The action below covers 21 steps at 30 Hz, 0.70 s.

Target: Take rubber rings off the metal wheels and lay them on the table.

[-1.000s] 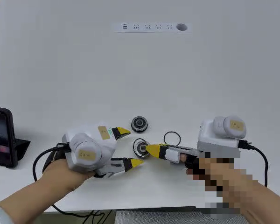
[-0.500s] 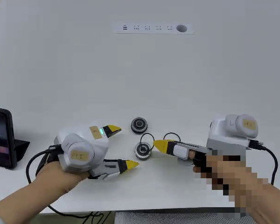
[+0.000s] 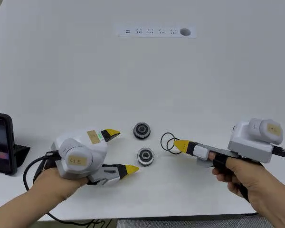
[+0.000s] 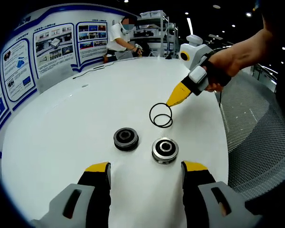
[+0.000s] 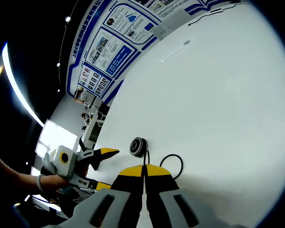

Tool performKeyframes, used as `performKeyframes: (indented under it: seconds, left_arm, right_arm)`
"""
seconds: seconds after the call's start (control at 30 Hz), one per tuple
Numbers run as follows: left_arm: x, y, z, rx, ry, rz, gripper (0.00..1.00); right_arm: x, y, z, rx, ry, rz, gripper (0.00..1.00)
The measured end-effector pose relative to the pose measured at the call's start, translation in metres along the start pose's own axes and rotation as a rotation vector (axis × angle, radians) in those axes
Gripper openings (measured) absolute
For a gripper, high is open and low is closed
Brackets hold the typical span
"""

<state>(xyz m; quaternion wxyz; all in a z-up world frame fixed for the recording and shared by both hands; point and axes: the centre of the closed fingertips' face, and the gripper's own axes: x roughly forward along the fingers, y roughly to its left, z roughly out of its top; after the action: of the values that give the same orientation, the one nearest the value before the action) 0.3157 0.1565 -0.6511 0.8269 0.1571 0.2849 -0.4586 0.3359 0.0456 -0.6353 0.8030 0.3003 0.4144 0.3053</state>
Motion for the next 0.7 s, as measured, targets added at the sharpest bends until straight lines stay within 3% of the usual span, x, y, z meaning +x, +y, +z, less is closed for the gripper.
performKeyframes:
  seconds: [0.3,0.7]
  left_arm:
    - [-0.002,0.002,0.000,-0.001,0.001,0.006,0.60]
    - [-0.002,0.001,-0.001,0.004,0.004,0.005,0.59]
  right_arm:
    - [-0.002,-0.020,-0.004,0.005,0.016,-0.053,0.02]
    - [-0.003,-0.031,-0.007,-0.042,0.028,-0.105,0.05]
